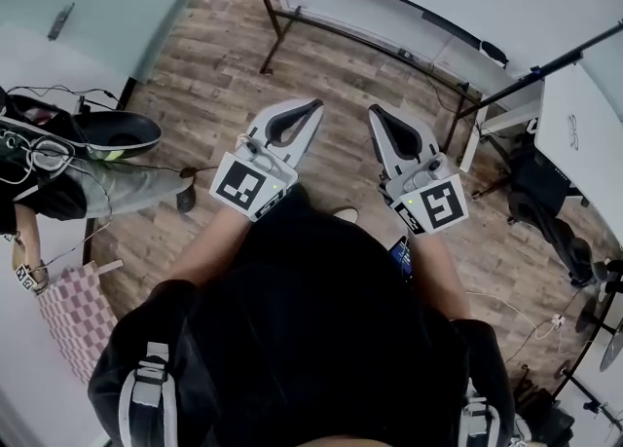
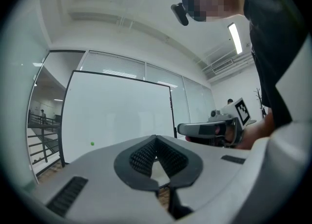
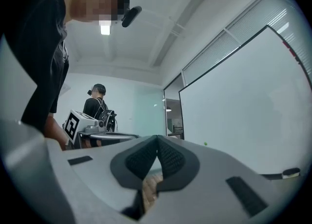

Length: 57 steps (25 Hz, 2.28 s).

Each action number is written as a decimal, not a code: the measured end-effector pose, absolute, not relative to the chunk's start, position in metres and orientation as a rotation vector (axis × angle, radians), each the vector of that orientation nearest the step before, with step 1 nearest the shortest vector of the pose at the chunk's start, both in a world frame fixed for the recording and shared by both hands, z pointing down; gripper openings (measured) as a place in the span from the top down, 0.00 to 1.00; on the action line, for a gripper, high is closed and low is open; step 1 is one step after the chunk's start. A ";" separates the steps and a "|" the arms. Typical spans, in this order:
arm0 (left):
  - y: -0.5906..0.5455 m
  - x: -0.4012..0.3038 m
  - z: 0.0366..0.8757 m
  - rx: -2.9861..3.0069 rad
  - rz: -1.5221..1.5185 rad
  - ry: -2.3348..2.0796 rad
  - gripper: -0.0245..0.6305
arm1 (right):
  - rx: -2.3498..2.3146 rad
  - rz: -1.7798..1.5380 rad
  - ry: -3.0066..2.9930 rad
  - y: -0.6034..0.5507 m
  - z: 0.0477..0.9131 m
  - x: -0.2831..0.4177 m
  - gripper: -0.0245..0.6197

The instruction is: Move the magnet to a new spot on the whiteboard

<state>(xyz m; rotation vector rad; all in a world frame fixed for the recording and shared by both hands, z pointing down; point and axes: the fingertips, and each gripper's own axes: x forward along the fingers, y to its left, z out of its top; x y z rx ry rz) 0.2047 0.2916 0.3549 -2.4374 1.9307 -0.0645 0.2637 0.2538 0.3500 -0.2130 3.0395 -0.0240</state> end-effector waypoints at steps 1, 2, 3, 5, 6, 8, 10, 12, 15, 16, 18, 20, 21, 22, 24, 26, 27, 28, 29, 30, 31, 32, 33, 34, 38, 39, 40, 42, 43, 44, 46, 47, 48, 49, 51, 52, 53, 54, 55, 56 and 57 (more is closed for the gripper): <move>0.292 0.199 0.355 -2.439 -0.055 1.933 0.96 | -0.218 -0.032 3.047 0.254 0.352 0.259 0.96; 0.292 0.194 0.356 -2.443 -0.047 1.933 0.96 | -0.221 -0.042 3.055 0.254 0.354 0.254 0.96; 0.293 0.188 0.356 -2.449 -0.041 1.931 0.96 | -0.224 -0.051 3.062 0.254 0.356 0.249 0.96; 0.293 0.175 0.357 -2.466 -0.034 1.919 0.96 | -0.237 -0.056 3.075 0.256 0.359 0.236 0.96; 0.292 0.168 0.357 -2.474 -0.032 1.913 0.96 | -0.249 -0.057 3.079 0.255 0.360 0.228 0.96; 0.289 0.149 0.356 -2.485 -0.027 1.905 0.96 | -0.273 -0.068 3.086 0.251 0.359 0.210 0.96; 0.286 0.127 0.351 -2.487 -0.012 1.901 0.96 | -0.291 -0.080 3.094 0.245 0.359 0.189 0.96; 0.281 0.104 0.347 -2.488 0.004 1.894 0.96 | -0.302 -0.072 3.104 0.240 0.358 0.165 0.96; 0.278 0.071 0.343 -2.499 0.009 1.884 0.96 | -0.316 -0.049 3.120 0.237 0.358 0.133 0.96; 0.277 0.060 0.343 -2.500 0.009 1.882 0.96 | -0.322 -0.048 3.122 0.235 0.358 0.122 0.96; 0.274 0.037 0.340 -2.499 0.011 1.875 0.96 | -0.338 -0.047 3.123 0.230 0.357 0.101 0.96; 0.270 0.013 0.340 -2.503 0.008 1.868 0.96 | -0.354 -0.043 3.123 0.225 0.358 0.079 0.96; 0.268 0.001 0.342 -2.507 0.008 1.865 0.96 | -0.362 -0.040 3.125 0.223 0.359 0.068 0.96; 0.266 -0.011 0.343 -2.512 0.010 1.863 0.96 | -0.369 -0.039 3.128 0.220 0.360 0.056 0.96; 0.262 -0.035 0.345 -2.522 0.023 1.858 0.96 | -0.384 -0.038 3.132 0.216 0.361 0.032 0.96; 0.258 -0.058 0.347 -2.534 0.037 1.847 0.96 | -0.399 -0.034 3.136 0.211 0.361 0.009 0.96; 0.255 -0.069 0.348 -2.541 0.042 1.841 0.96 | -0.407 -0.036 3.136 0.209 0.362 -0.002 0.96; 0.253 -0.079 0.350 -2.547 0.044 1.836 0.96 | -0.413 -0.046 3.135 0.207 0.362 -0.012 0.96; 0.251 -0.090 0.351 -2.553 0.045 1.831 0.96 | -0.419 -0.066 3.130 0.206 0.361 -0.022 0.96; 0.249 -0.101 0.352 -2.559 0.047 1.828 0.96 | -0.424 -0.092 3.123 0.204 0.361 -0.033 0.96; 0.248 -0.112 0.353 -2.566 0.050 1.827 0.96 | -0.428 -0.116 3.116 0.202 0.361 -0.042 0.96; 0.246 -0.122 0.354 -2.572 0.054 1.827 0.96 | -0.434 -0.131 3.110 0.200 0.361 -0.052 0.96; 0.246 -0.132 0.355 -2.576 0.058 1.827 0.96 | -0.442 -0.137 3.108 0.199 0.361 -0.060 0.96; 0.245 -0.141 0.356 -2.580 0.061 1.826 0.96 | -0.450 -0.139 3.108 0.198 0.362 -0.068 0.96; 0.244 -0.168 0.360 -2.589 0.061 1.819 0.96 | -0.459 -0.150 3.110 0.196 0.364 -0.092 0.96; 0.244 -0.173 0.360 -2.589 0.063 1.820 0.96 | -0.459 -0.147 3.113 0.196 0.364 -0.097 0.96; 0.243 -0.177 0.360 -2.589 0.063 1.819 0.96 | -0.461 -0.140 3.117 0.195 0.365 -0.101 0.96; 0.240 -0.184 0.359 -2.587 0.059 1.812 0.96 | -0.468 -0.119 3.123 0.193 0.365 -0.107 0.96; 0.239 -0.186 0.360 -2.585 0.056 1.809 0.96 | -0.473 -0.112 3.125 0.191 0.365 -0.110 0.96; 0.237 -0.189 0.360 -2.583 0.054 1.810 0.96 | -0.477 -0.108 3.126 0.188 0.365 -0.113 0.96; 0.231 -0.194 0.360 -2.577 0.048 1.811 0.96 | -0.481 -0.105 3.123 0.182 0.366 -0.118 0.96; 0.228 -0.196 0.359 -2.575 0.049 1.810 0.96 | -0.480 -0.104 3.121 0.179 0.366 -0.120 0.96; 0.225 -0.198 0.359 -2.572 0.050 1.809 0.96 | -0.479 -0.102 3.119 0.176 0.366 -0.123 0.96; 0.222 -0.200 0.358 -2.568 0.045 1.808 0.96 | -0.477 -0.101 3.118 0.174 0.365 -0.125 0.96; 0.216 -0.205 0.357 -2.561 0.026 1.807 0.96 | -0.473 -0.098 3.113 0.168 0.365 -0.129 0.96; 0.212 -0.207 0.357 -2.559 0.020 1.808 0.96 | -0.470 -0.097 3.111 0.165 0.365 -0.132 0.96; 0.208 -0.209 0.357 -2.557 0.015 1.808 0.96 | -0.466 -0.098 3.110 0.161 0.366 -0.134 0.96; 0.204 -0.210 0.357 -2.553 0.014 1.808 0.96 | -0.462 -0.103 3.108 0.157 0.367 -0.136 0.96; 0.199 -0.212 0.356 -2.549 0.015 1.810 0.96 | -0.458 -0.112 3.105 0.152 0.368 -0.138 0.96; 0.195 -0.214 0.356 -2.546 0.018 1.812 0.96 | -0.455 -0.122 3.101 0.146 0.368 -0.140 0.96; 0.190 -0.217 0.356 -2.545 0.024 1.813 0.96 | -0.453 -0.129 3.098 0.141 0.369 -0.142 0.96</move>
